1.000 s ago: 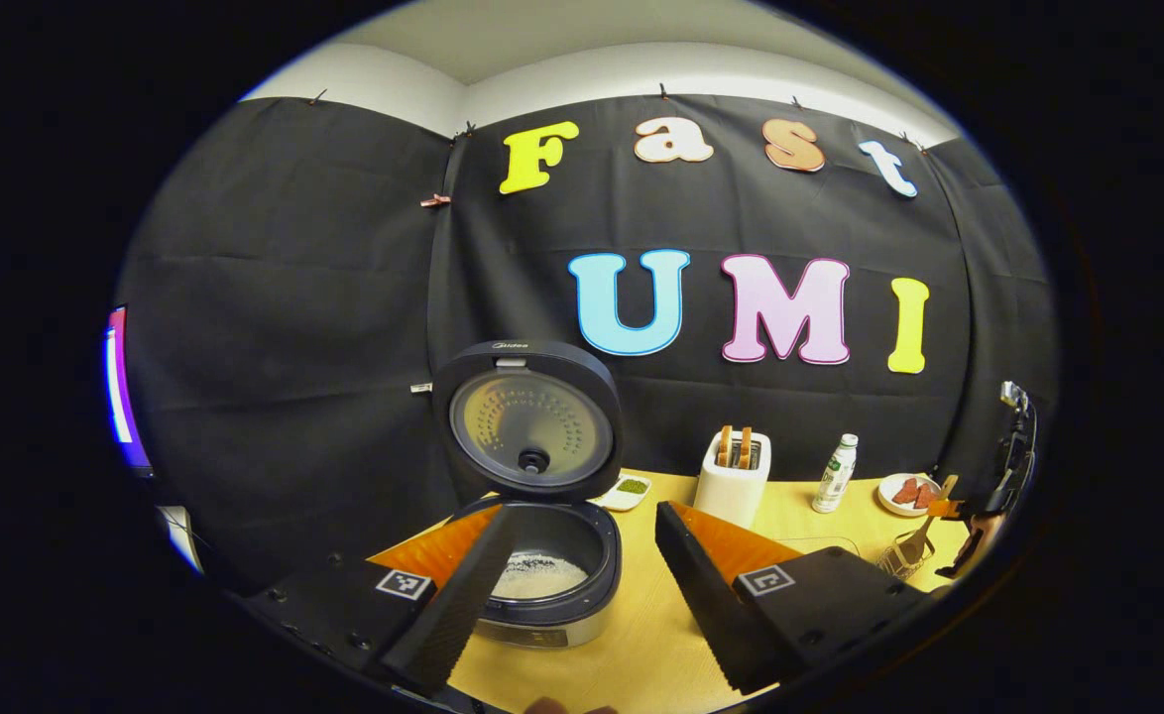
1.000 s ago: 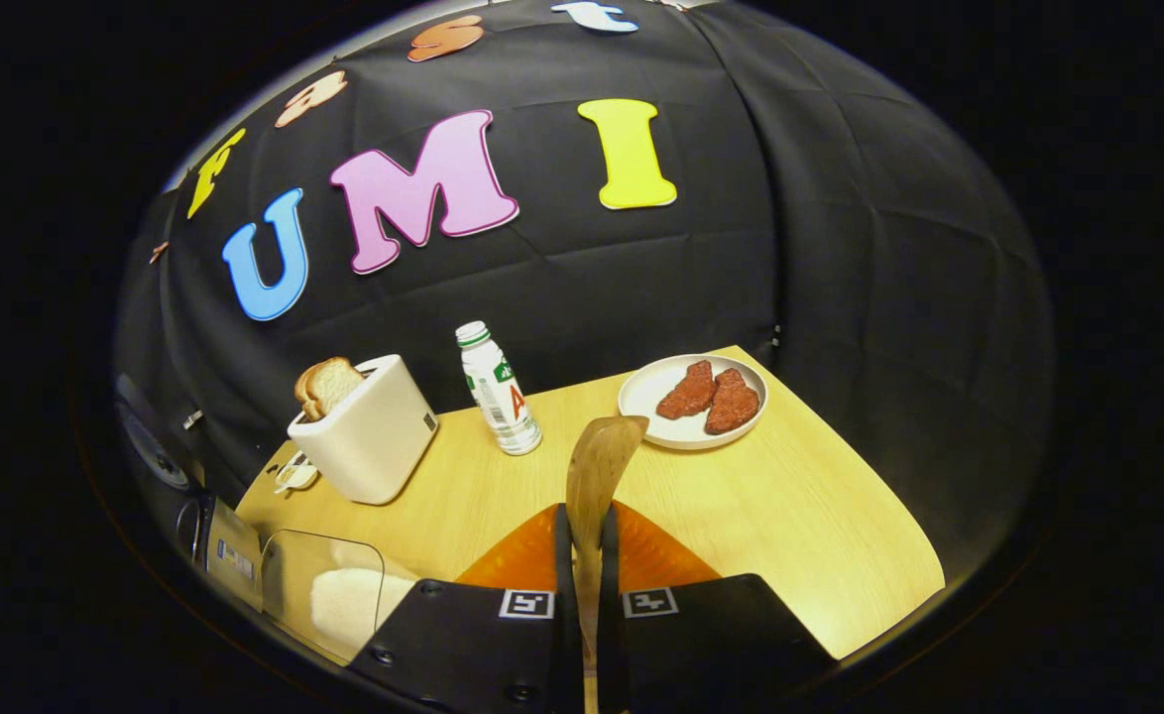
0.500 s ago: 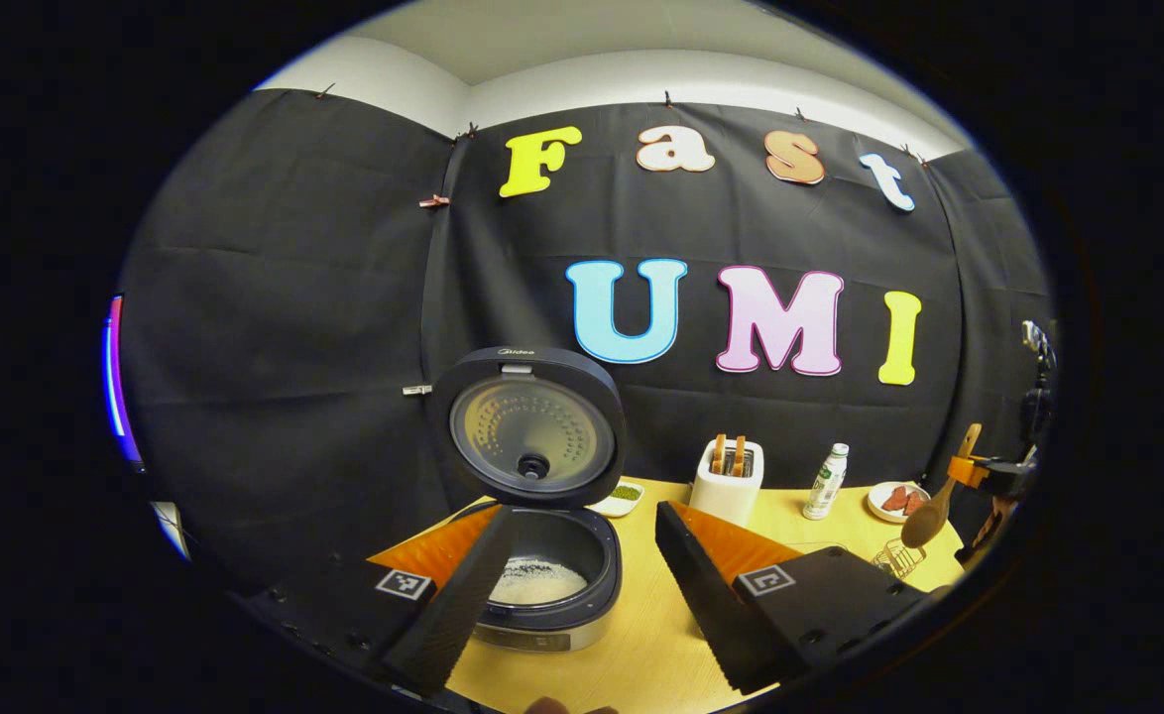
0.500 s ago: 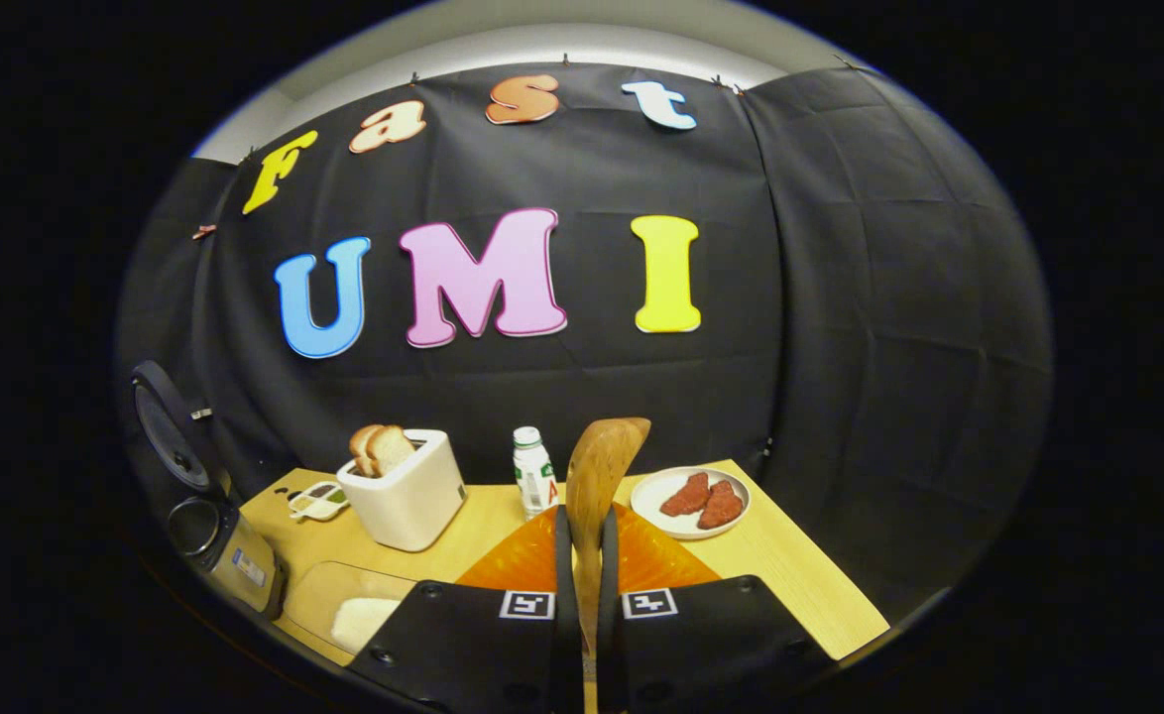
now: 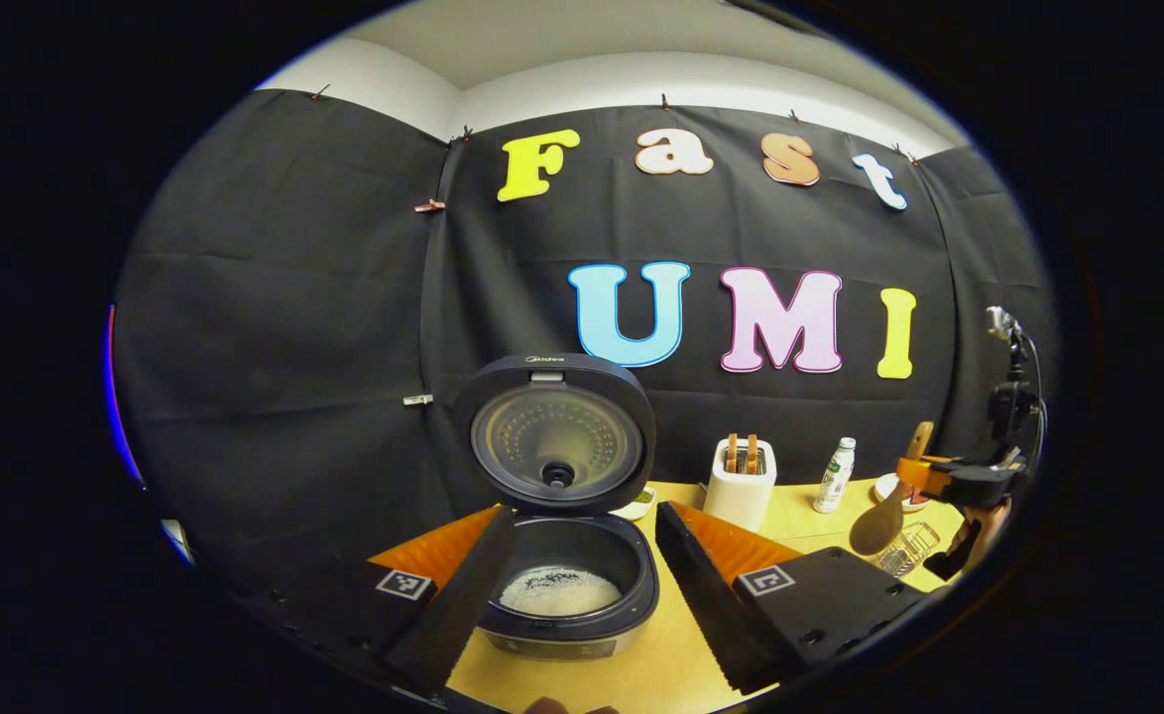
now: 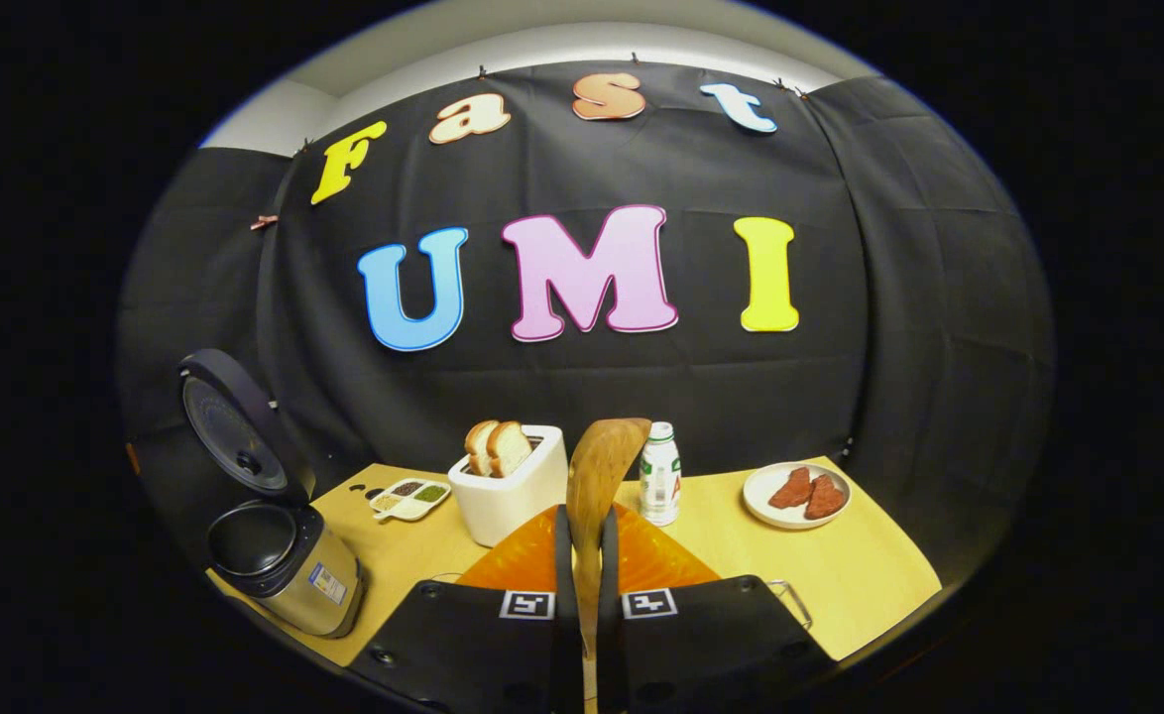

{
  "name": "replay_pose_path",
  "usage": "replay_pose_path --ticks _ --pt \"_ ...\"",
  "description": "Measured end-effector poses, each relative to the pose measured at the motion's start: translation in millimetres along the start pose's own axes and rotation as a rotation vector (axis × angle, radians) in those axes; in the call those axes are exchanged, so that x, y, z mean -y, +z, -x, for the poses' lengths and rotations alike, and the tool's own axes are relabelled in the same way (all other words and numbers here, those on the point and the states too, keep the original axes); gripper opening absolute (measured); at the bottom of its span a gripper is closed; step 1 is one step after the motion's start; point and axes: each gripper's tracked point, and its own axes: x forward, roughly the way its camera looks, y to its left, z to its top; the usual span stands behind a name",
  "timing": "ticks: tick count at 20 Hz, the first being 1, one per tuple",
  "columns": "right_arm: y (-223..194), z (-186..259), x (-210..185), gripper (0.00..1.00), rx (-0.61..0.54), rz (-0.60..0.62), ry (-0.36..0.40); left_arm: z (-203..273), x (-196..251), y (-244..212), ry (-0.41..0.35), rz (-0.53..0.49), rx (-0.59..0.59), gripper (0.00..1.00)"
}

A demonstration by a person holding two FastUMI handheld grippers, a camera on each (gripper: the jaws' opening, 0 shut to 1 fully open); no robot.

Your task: Close the left gripper, press the button to open the rice cooker; take a wooden spoon from the chopstick holder with the right hand, scoop a spoonful of rice and pour it into the rice cooker, then put the wooden spoon back into the chopstick holder.

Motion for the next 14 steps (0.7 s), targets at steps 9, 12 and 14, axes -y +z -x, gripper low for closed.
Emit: replay_pose_path --ticks 9,12,14 --pt "-89.0 -34.2 -40.8 0.1 -0.131 0.034 -0.076 -21.1 -28.6 -8.1 -0.092 -0.008 -0.011 0.96" --pt "-99.5 -36.0 -48.1 0.1 -0.137 0.016 -0.112 -27.7 -41.6 -15.7 -0.098 -0.012 -0.023 0.96" --pt "-102.7 -33.5 -57.5 0.1 -0.142 0.004 -0.116 -31.0 -48.6 -19.8 -0.1 -0.011 -0.033 0.96"
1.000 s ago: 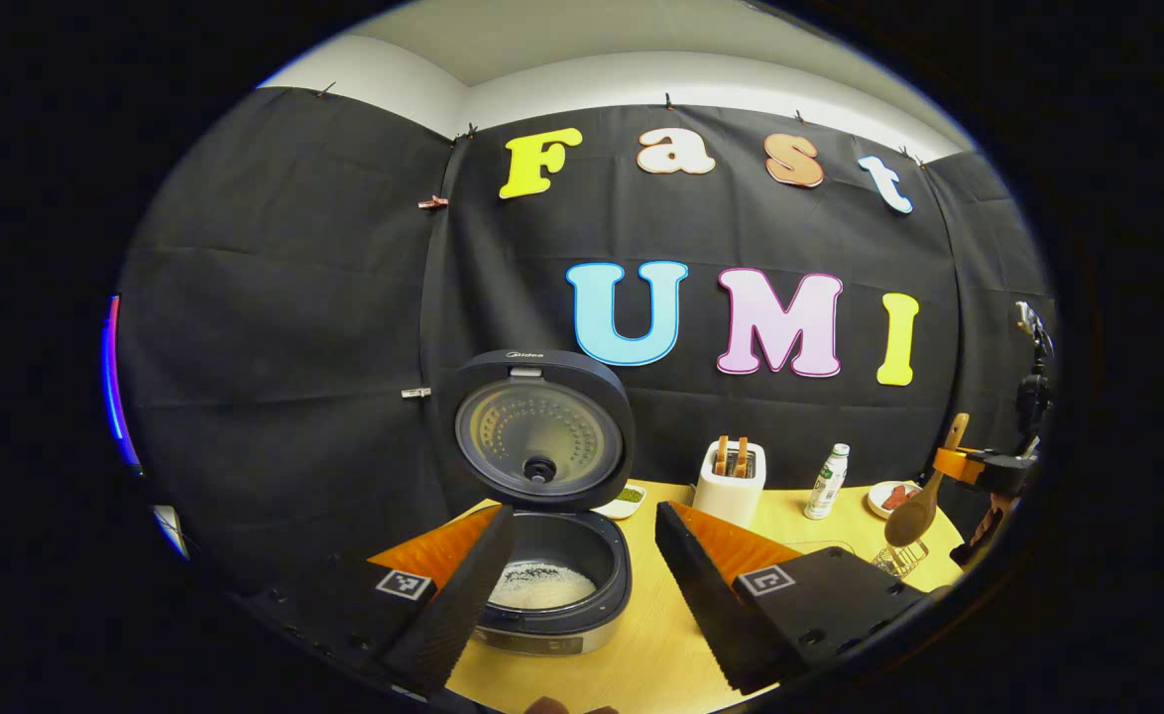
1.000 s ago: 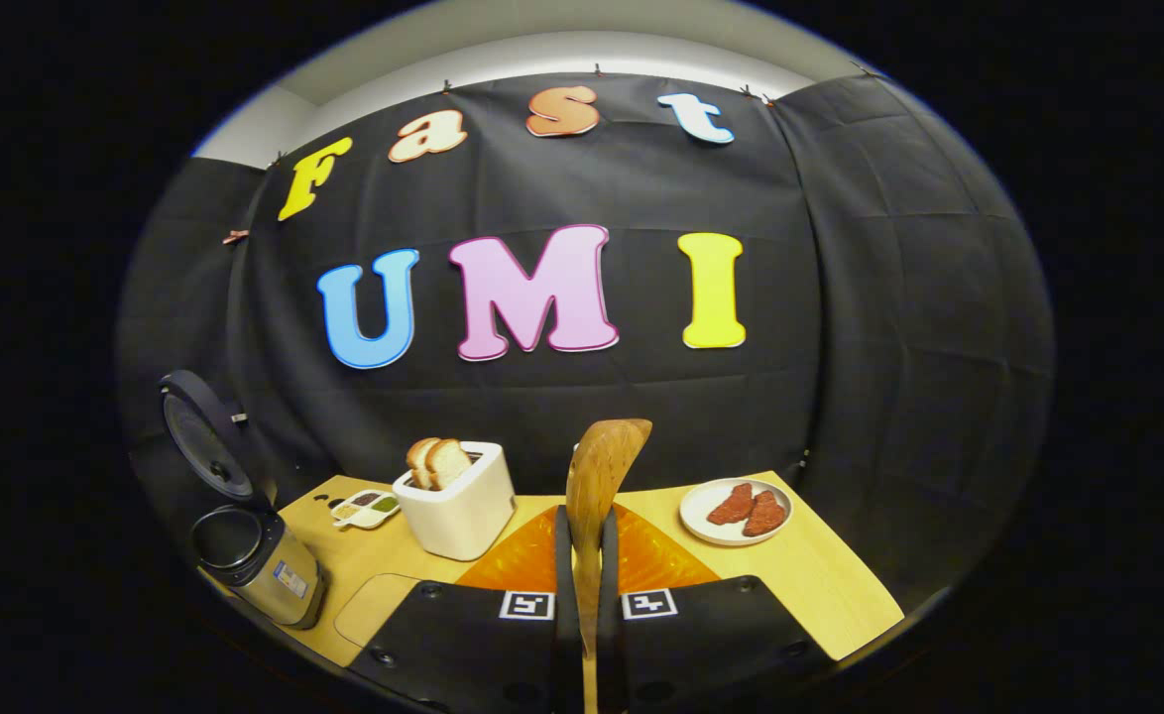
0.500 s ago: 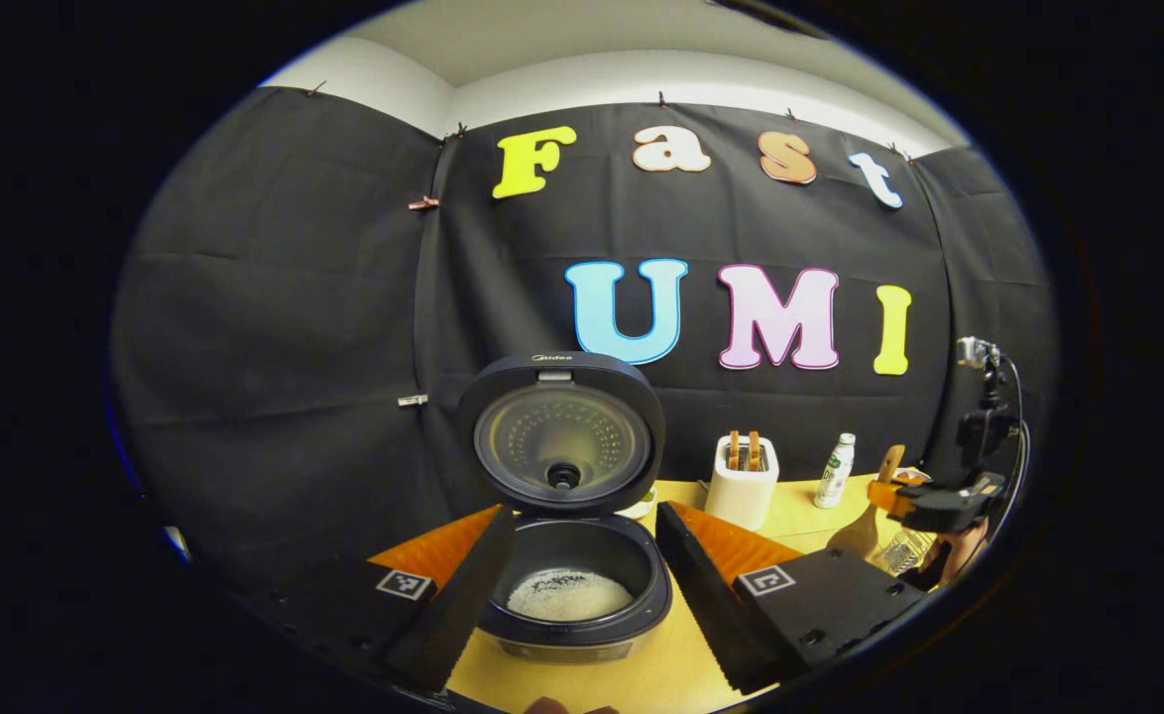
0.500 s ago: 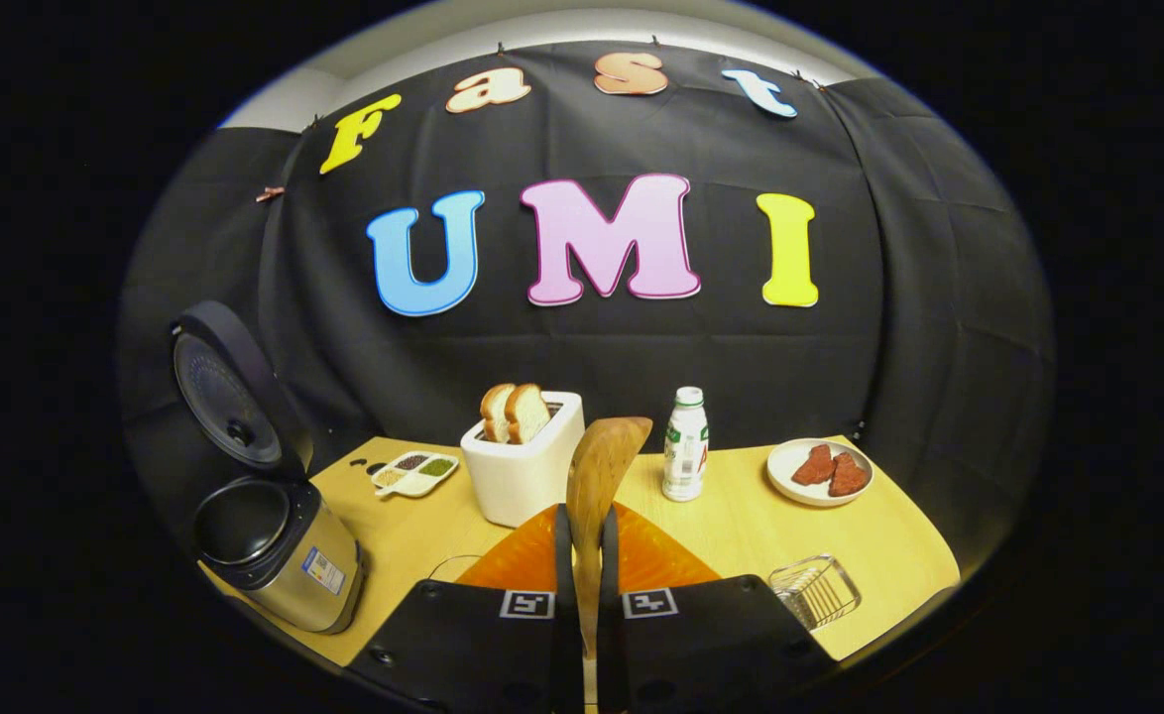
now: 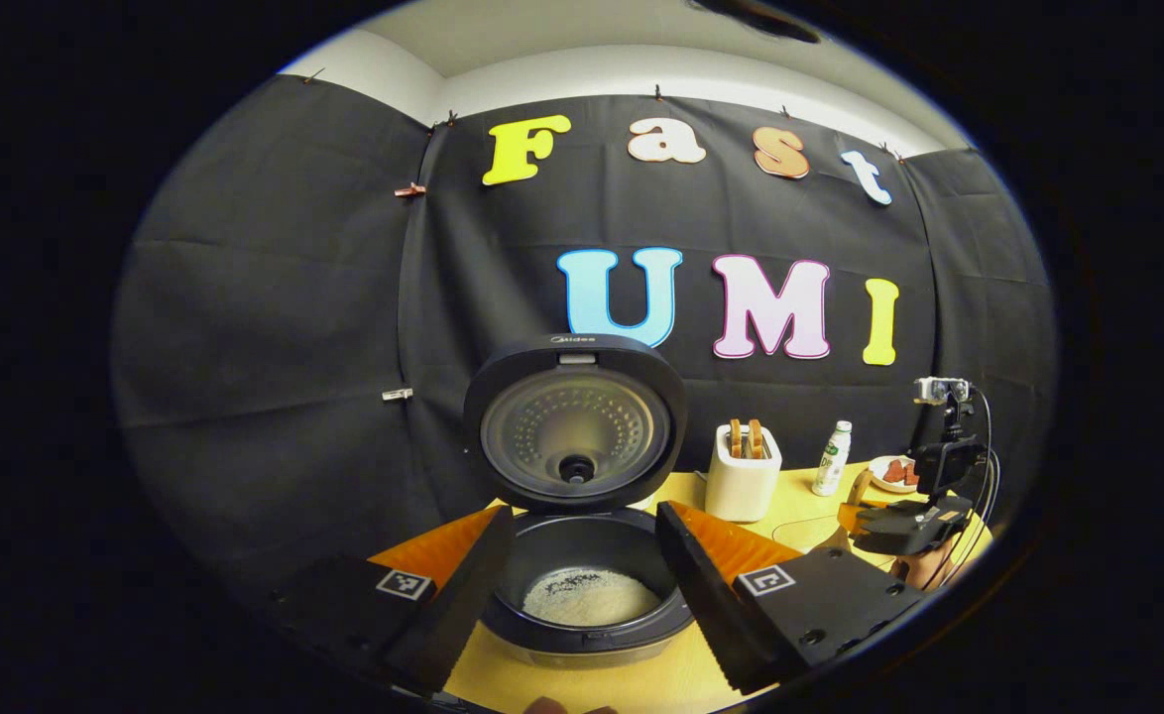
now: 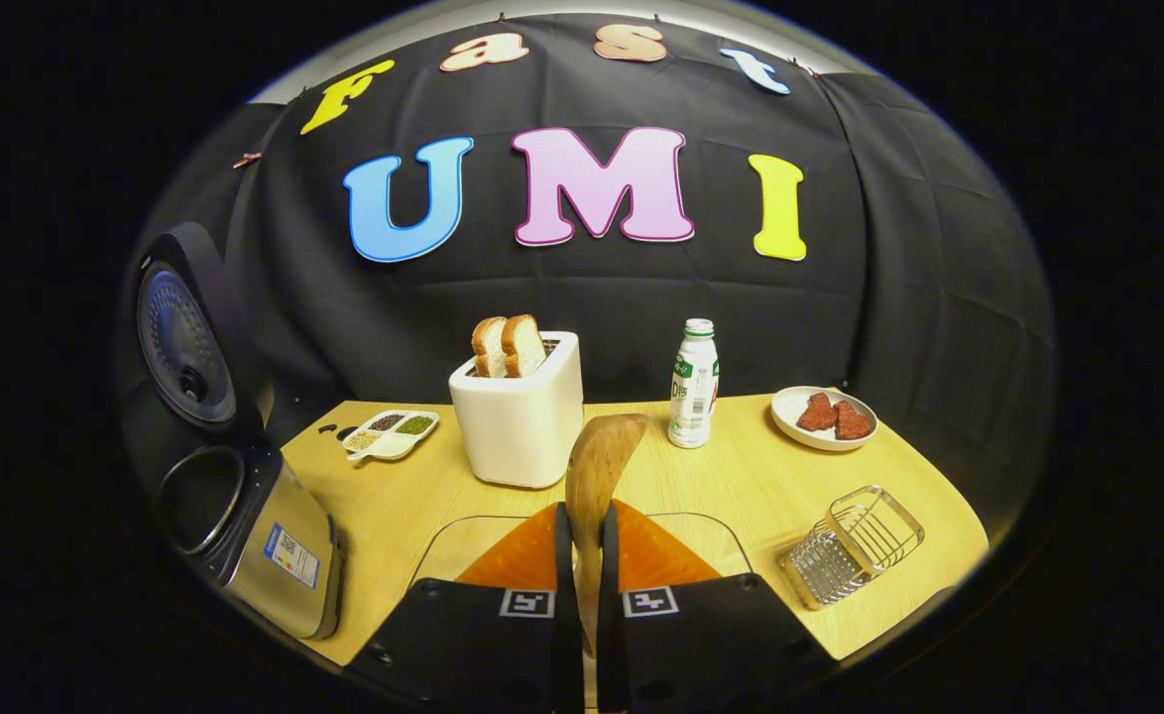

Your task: Close the left gripper, press the button to open the rice cooker; take a wooden spoon from the chopstick holder with the right hand, scoop a spoonful of rice and pour it into the rice cooker, then put the wooden spoon back into the chopstick holder.

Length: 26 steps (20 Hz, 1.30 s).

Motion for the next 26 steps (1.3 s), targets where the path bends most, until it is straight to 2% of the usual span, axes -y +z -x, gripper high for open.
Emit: replay_pose_path --ticks 4,10,13,17,26 --pt "-11.1 15.0 -23.7 0.1 -0.03 -0.072 0.017 -3.0 -4.5 -2.8 -0.013 0.001 0.0 0.96" --pt "-17.0 42.7 -53.7 0.1 -0.071 -0.12 0.076 -2.9 -6.6 -7.9 -0.019 0.016 -0.007 0.96" --pt "-19.7 50.7 -50.7 0.1 -0.112 -0.203 0.071 -2.5 -4.5 -9.6 -0.02 0.025 -0.01 0.96" --pt "-17.0 50.8 -34.4 0.1 -0.142 -0.381 0.051 -1.0 1.4 -9.9 -0.025 0.023 -0.013 0.96" --pt "14.5 53.8 0.2 0.1 -0.069 -0.683 0.058 6.2 23.1 -1.9 -0.045 -0.003 0.0 0.96"
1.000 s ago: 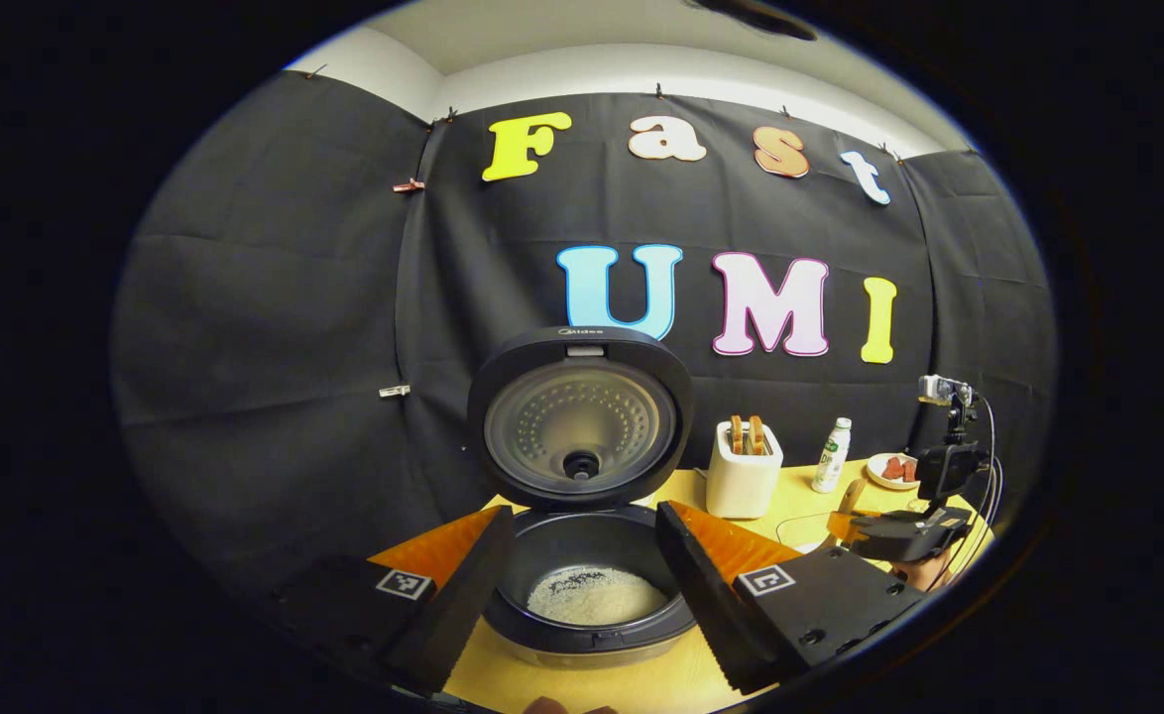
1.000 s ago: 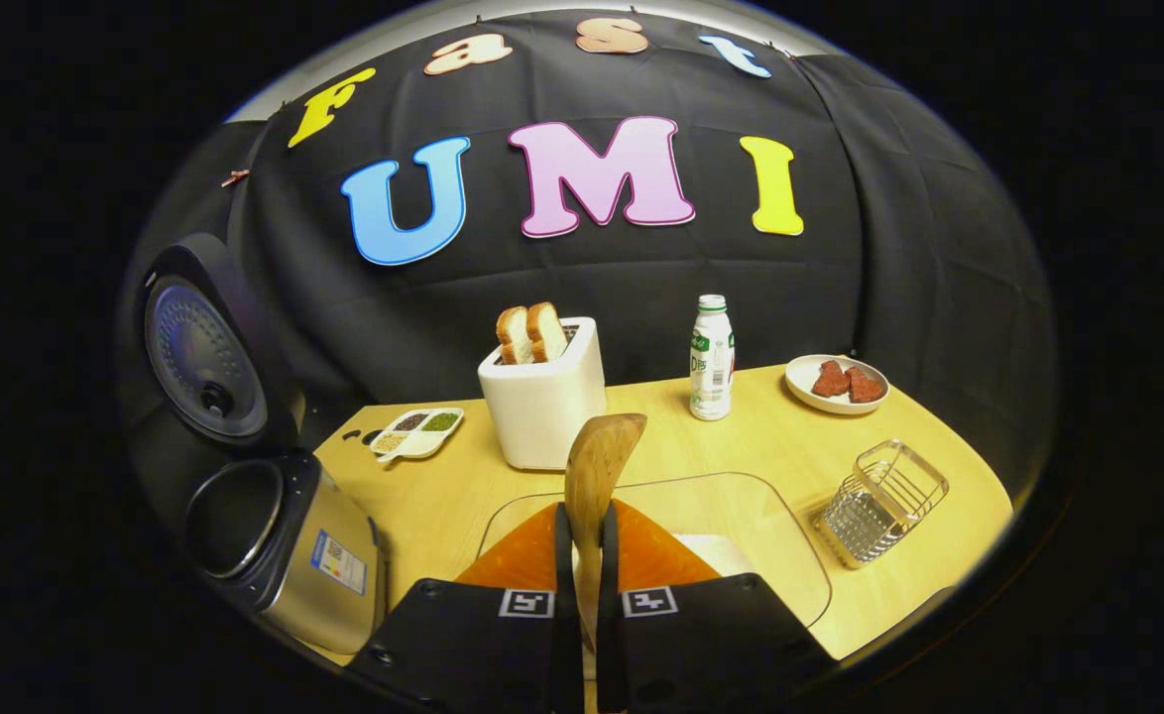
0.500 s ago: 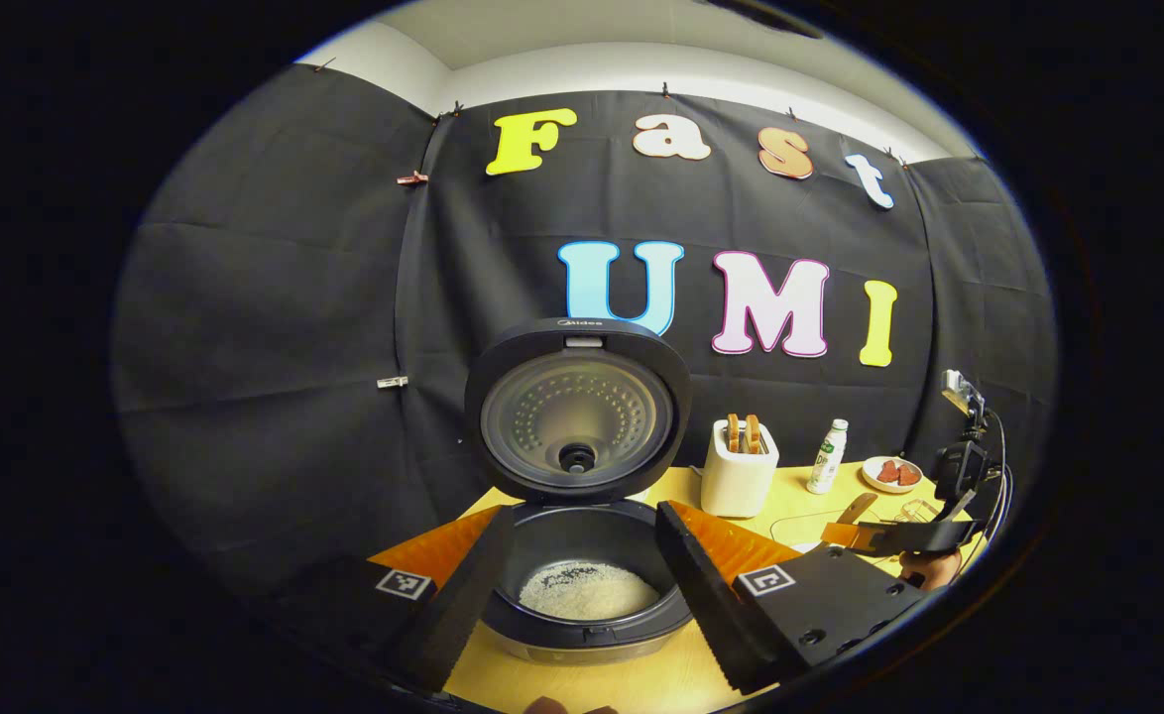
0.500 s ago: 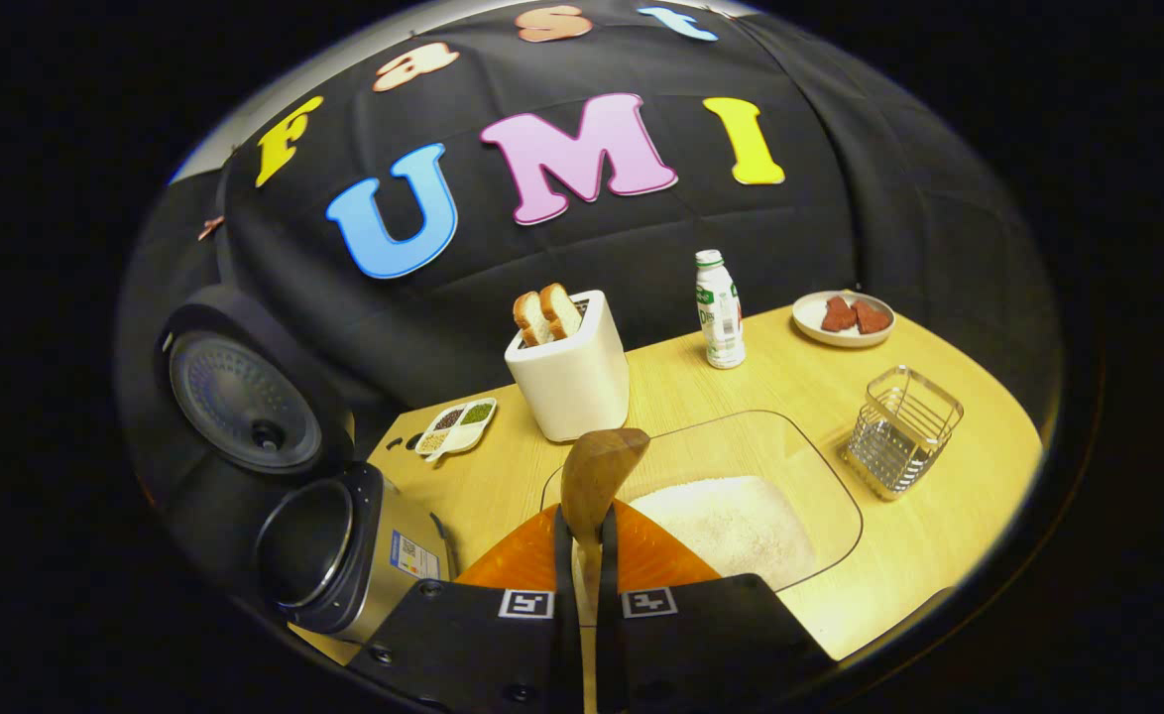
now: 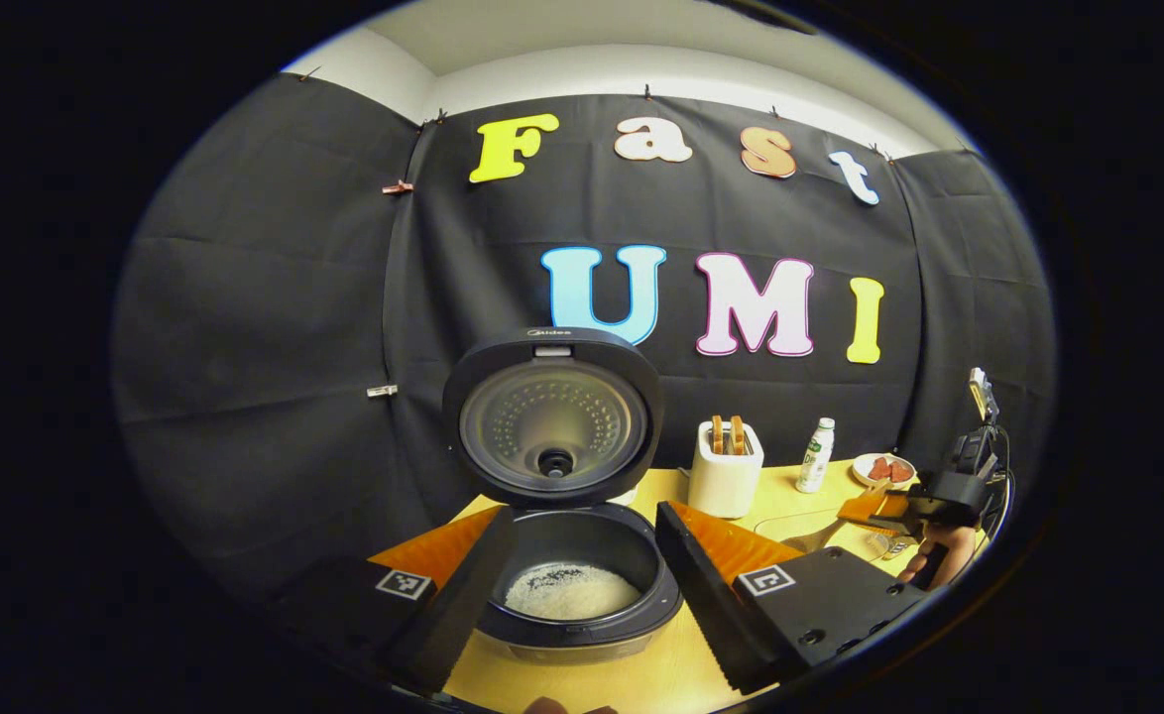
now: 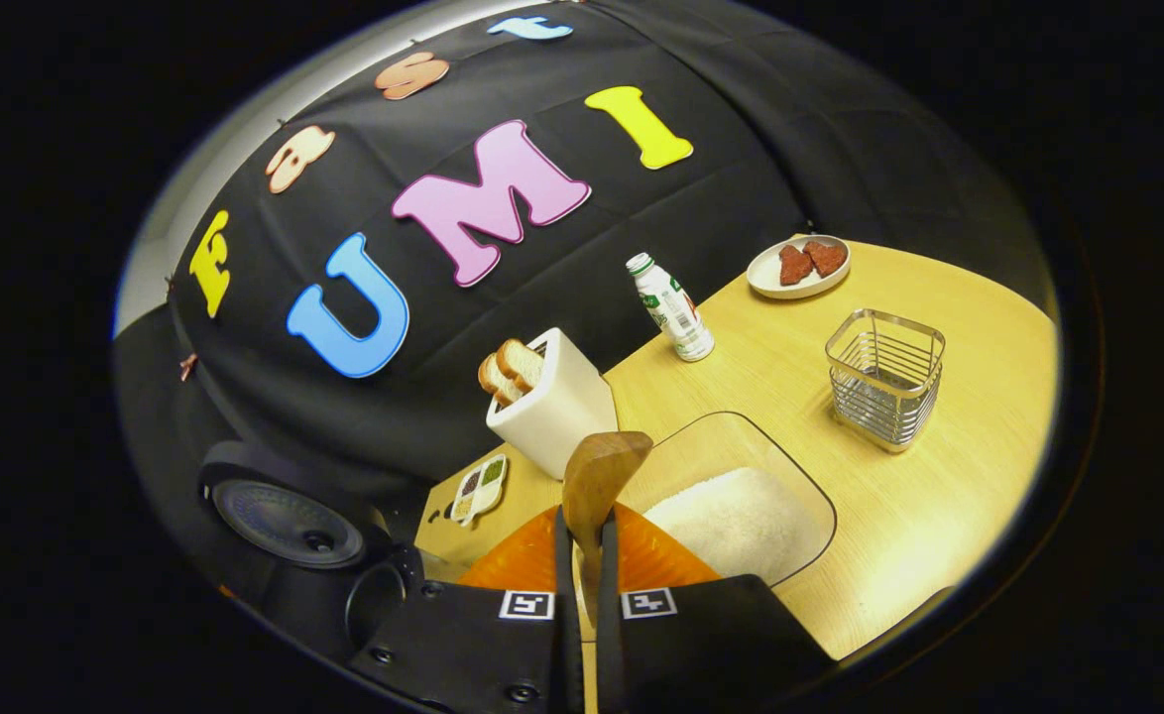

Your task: Close the left gripper, press the button to open the rice cooker; take a wooden spoon from the chopstick holder with the right hand, scoop a spoonful of rice and pour it into the rice cooker, then put the wooden spoon back into the chopstick holder.

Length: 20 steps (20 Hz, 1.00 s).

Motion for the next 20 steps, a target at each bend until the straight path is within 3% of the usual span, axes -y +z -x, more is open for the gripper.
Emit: replay_pose_path --ticks 5,11,15,20 --pt "28.4 6.5 1.9 0.1 0.044 -0.122 0.03 -3.4 -2.1 4.2 0.022 0.024 -0.006 0.96" --pt "46.8 19.3 -25.0 0.1 0.058 -0.152 0.078 -0.2 -8.3 7.5 0.037 0.04 0.001 0.96" --pt "30.2 27.0 -81.9 0.1 0.0 -0.152 0.168 3.4 -25.9 5.9 0.071 0.054 0.009 0.96" --pt "-22.1 36.9 -167.6 0.1 -0.105 -0.033 0.323 8.4 -50.0 -0.3 0.118 0.114 0.003 0.96"
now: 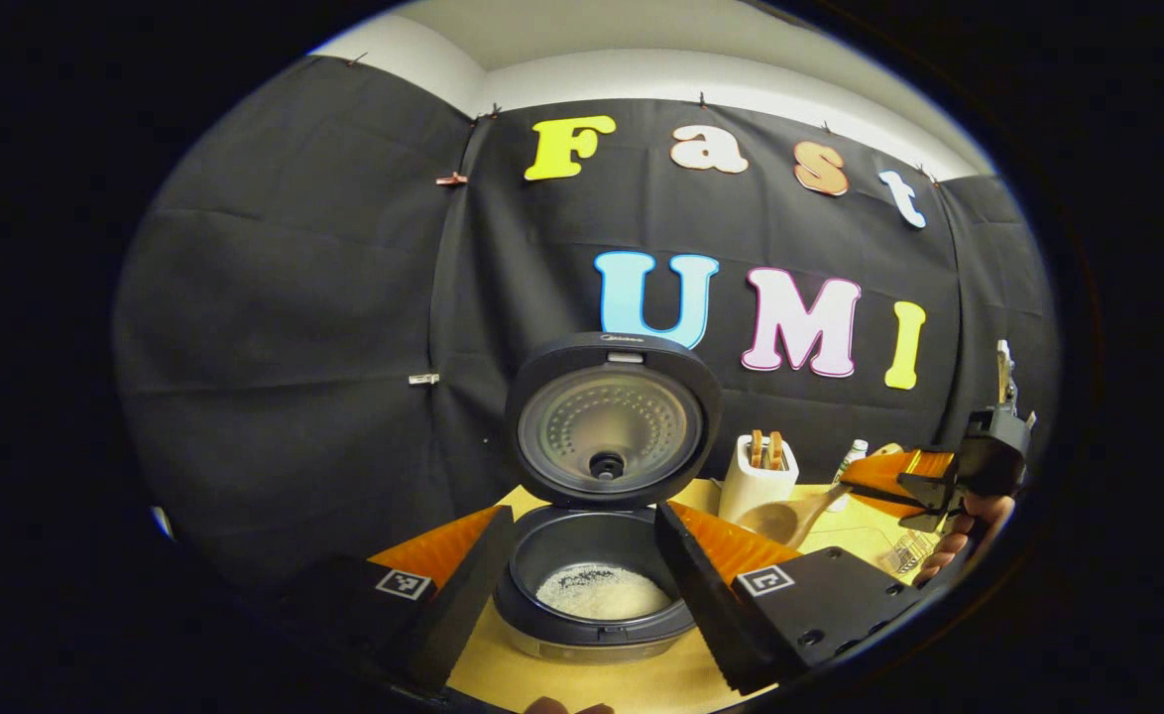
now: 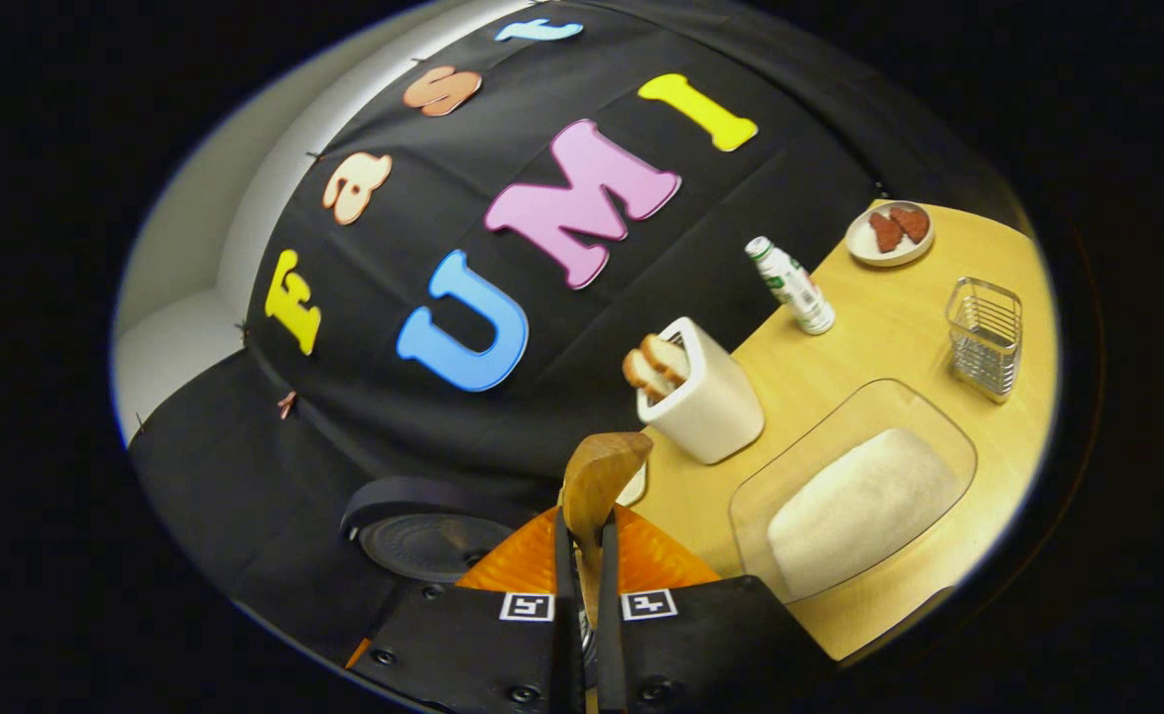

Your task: Close the left gripper, press the button to open the rice cooker; take a wooden spoon from the chopstick holder with the right hand, scoop a spoonful of rice and pour it into the rice cooker, then put the wooden spoon back into the chopstick holder.

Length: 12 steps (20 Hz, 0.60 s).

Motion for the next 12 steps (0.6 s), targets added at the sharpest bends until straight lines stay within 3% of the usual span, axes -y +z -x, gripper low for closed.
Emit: replay_pose_path --ticks 2,7,12 --pt "-20.6 -8.5 -27.7 0.1 -0.04 0.067 0.044 2.5 -10.6 -1.6 0.019 -0.003 0.002 0.94" --pt "-57.0 -14.8 -81.1 0.1 -0.064 0.386 0.139 10.0 -29.1 7.1 0.06 -0.03 0.043 0.94" --pt "-83.0 -13.0 -100.4 0.1 -0.063 0.684 0.192 14.0 -37.7 6.7 0.08 -0.024 0.052 0.94"
